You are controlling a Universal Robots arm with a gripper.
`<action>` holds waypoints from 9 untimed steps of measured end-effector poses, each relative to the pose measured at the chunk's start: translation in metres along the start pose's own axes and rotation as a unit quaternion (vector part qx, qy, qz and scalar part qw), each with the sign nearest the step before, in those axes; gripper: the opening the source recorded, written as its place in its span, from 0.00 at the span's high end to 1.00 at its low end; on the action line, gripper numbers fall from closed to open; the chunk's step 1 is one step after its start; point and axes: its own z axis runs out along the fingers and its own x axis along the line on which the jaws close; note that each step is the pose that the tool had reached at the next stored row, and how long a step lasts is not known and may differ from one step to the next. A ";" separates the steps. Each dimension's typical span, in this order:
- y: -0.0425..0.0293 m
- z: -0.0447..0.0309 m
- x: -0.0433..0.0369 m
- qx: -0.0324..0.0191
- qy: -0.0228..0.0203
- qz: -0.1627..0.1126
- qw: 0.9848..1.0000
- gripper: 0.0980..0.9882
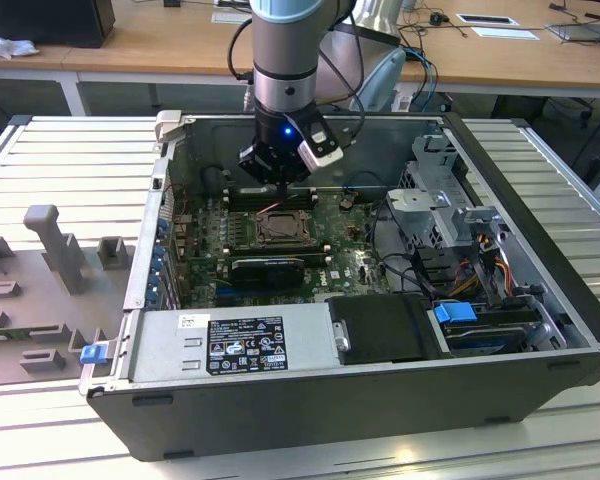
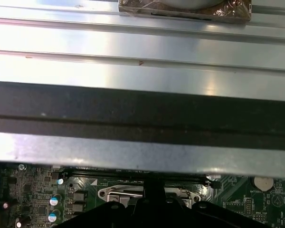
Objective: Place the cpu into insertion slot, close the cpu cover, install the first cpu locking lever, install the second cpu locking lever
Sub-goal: 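Install the first cpu locking lever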
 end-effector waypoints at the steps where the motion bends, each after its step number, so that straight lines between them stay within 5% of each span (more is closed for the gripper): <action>1: 0.0000 0.0001 0.0000 0.000 0.000 0.000 1.000 0.99; 9: 0.0030 0.0021 -0.0007 0.000 0.000 0.000 1.000 0.99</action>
